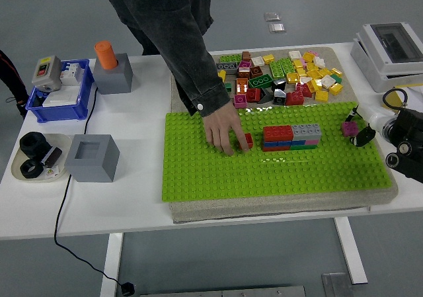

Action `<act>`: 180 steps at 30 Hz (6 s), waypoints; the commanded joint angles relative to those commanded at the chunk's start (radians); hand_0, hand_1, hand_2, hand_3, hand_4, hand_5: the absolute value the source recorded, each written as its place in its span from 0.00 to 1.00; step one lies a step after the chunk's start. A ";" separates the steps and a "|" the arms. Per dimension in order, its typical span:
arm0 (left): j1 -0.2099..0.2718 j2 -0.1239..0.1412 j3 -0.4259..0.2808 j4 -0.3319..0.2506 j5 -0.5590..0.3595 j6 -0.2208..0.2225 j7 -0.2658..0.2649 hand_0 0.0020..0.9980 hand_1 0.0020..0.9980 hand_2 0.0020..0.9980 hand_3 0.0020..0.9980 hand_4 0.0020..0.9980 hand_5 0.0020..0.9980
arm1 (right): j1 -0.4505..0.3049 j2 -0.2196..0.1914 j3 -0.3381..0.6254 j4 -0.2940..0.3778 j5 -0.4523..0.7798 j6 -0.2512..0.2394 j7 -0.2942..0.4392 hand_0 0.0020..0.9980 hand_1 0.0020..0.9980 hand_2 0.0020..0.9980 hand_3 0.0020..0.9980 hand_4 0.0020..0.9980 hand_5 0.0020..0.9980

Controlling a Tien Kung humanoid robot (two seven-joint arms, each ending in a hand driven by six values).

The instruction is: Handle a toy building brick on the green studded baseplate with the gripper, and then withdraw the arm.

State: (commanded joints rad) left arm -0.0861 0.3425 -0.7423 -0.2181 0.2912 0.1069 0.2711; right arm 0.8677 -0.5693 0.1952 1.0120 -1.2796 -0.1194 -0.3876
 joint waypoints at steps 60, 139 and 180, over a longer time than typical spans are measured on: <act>0.006 -0.005 0.011 0.002 -0.012 0.004 -0.016 0.78 0.75 0.73 0.75 0.83 0.52 | 0.014 -0.002 -0.036 0.000 0.085 -0.080 0.042 0.92 0.91 0.92 0.53 0.56 0.08; 0.010 -0.009 -0.009 0.005 0.015 0.007 -0.024 0.81 0.81 0.79 0.75 0.86 0.55 | 0.080 0.067 -0.184 0.330 0.337 -0.375 0.211 0.96 1.00 0.97 0.56 0.52 0.03; 0.008 -0.009 -0.012 0.006 0.019 0.007 -0.025 0.81 0.81 0.79 0.75 0.86 0.57 | 0.079 0.083 -0.183 0.305 0.373 -0.360 0.215 0.96 1.00 0.97 0.59 0.53 0.04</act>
State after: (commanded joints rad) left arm -0.0777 0.3336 -0.7543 -0.2122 0.3104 0.1137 0.2457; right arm 0.9462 -0.4861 0.0125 1.3172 -0.9068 -0.4799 -0.1729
